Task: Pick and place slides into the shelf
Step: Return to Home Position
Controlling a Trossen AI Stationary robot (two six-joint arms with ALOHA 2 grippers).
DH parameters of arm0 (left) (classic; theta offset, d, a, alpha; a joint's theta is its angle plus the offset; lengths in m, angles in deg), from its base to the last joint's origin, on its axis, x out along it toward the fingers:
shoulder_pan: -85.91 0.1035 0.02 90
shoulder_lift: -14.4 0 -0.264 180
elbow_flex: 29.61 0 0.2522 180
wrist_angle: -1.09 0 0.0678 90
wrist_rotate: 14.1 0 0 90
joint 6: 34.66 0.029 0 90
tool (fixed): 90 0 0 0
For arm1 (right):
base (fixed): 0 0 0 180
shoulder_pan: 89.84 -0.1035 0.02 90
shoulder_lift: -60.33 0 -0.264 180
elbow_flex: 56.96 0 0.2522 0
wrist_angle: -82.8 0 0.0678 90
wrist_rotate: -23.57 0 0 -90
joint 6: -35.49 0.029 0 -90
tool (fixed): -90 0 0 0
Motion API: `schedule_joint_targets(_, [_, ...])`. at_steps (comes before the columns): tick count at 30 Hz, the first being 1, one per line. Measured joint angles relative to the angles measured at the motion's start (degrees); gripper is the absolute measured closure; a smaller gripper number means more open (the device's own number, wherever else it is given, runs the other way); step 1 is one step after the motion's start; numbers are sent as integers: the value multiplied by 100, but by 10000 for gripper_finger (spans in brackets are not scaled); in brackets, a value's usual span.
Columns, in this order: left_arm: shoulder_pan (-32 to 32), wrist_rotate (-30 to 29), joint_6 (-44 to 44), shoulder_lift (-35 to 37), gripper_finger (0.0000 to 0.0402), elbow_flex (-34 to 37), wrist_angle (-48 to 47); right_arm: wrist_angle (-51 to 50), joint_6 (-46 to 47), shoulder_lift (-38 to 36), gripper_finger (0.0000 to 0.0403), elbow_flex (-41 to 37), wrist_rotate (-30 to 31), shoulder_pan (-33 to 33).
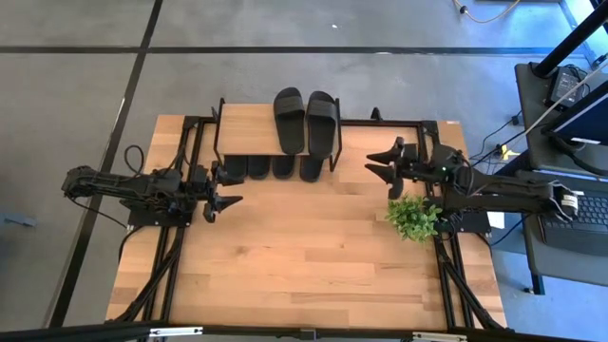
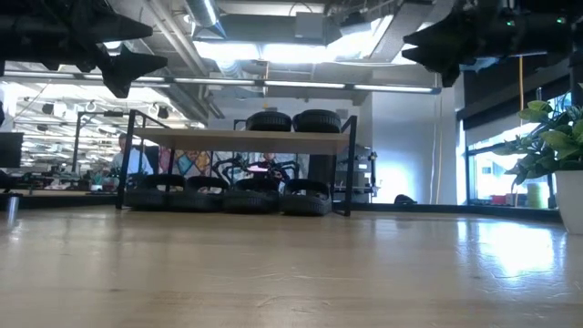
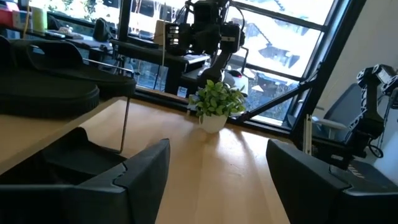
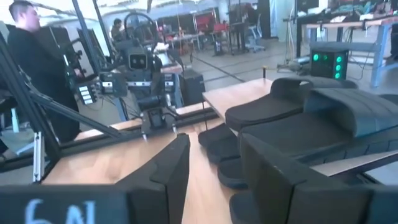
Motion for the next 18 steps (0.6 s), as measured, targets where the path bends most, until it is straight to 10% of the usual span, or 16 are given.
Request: schedule_joint_targets(18, [0,-38,7,928,143,0,-712,-14,146,-2039,257,-913,360,0])
